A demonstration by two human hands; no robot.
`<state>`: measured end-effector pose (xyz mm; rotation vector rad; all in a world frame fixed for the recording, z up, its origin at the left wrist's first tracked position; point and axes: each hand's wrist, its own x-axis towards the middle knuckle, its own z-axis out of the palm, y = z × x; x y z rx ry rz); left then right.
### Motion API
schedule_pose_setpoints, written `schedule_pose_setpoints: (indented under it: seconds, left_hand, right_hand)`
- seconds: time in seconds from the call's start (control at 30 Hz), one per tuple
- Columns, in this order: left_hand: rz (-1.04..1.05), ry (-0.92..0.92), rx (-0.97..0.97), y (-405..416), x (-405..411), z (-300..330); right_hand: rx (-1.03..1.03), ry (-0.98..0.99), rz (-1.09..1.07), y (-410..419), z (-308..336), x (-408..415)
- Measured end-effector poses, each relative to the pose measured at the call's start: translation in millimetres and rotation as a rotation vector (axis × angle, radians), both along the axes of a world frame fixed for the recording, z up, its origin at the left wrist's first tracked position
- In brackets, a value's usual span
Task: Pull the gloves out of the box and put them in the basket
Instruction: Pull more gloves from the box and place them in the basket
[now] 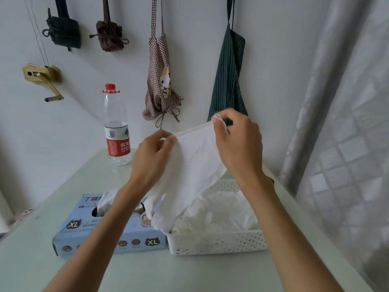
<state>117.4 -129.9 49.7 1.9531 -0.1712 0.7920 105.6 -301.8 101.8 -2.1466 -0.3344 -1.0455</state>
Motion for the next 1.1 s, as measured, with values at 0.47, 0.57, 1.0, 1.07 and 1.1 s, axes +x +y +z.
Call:
schedule_pose_setpoints:
  seconds: [0.47,0.57,1.0,1.07,1.1]
  left_hand:
    - [-0.036,0.126,0.954,-52,81,-80]
    - [-0.026,0.068,1.005,-50,84,-84]
    - [-0.440,0.387,1.145,-26,26,-71]
    - [-0.443,0.547,1.262,-28,30,-79]
    - [-0.429,0.623,1.291,-27,30,-81]
  right_hand:
    - [-0.264,0.476,-0.306,-91,-129,56]
    - [-0.447,0.475,-0.351,-92,-134,60]
    - [-0.590,0.694,0.170,-85,-122,38]
    - [-0.776,1.023,0.258,-84,-131,42]
    - [-0.835,1.120,0.265,-85,-133,43]
